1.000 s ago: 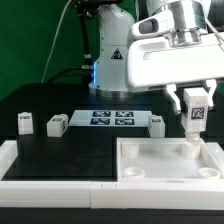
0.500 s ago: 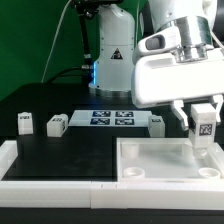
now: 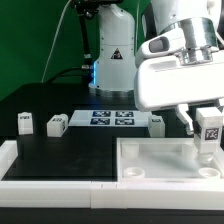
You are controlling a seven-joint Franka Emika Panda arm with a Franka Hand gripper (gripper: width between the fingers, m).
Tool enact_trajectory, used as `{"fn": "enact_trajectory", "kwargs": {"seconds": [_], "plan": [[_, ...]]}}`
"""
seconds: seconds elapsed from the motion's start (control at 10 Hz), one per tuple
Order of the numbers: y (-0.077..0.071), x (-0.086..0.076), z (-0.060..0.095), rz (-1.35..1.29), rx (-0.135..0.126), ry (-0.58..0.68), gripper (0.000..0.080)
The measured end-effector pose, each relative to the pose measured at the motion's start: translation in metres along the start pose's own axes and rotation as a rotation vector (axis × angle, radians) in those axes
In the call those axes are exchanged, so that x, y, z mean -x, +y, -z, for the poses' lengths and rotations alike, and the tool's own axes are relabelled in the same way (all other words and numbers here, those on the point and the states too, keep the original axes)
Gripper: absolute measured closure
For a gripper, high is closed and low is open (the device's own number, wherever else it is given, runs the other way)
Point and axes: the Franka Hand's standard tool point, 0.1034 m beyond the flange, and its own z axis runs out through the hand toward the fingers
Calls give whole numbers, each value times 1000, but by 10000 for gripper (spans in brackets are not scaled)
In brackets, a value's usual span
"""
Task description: Assemble one leg
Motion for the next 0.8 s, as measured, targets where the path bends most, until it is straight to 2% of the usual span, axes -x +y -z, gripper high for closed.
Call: {"fn": "enact_trajectory", "kwargs": {"seconds": [0.2,0.4,0.8], "plan": [[7,-11,-3,8,5,8,512],[12,-20,-14,0,7,18,512],[12,-21,-15,-1,6,20,512]]}}
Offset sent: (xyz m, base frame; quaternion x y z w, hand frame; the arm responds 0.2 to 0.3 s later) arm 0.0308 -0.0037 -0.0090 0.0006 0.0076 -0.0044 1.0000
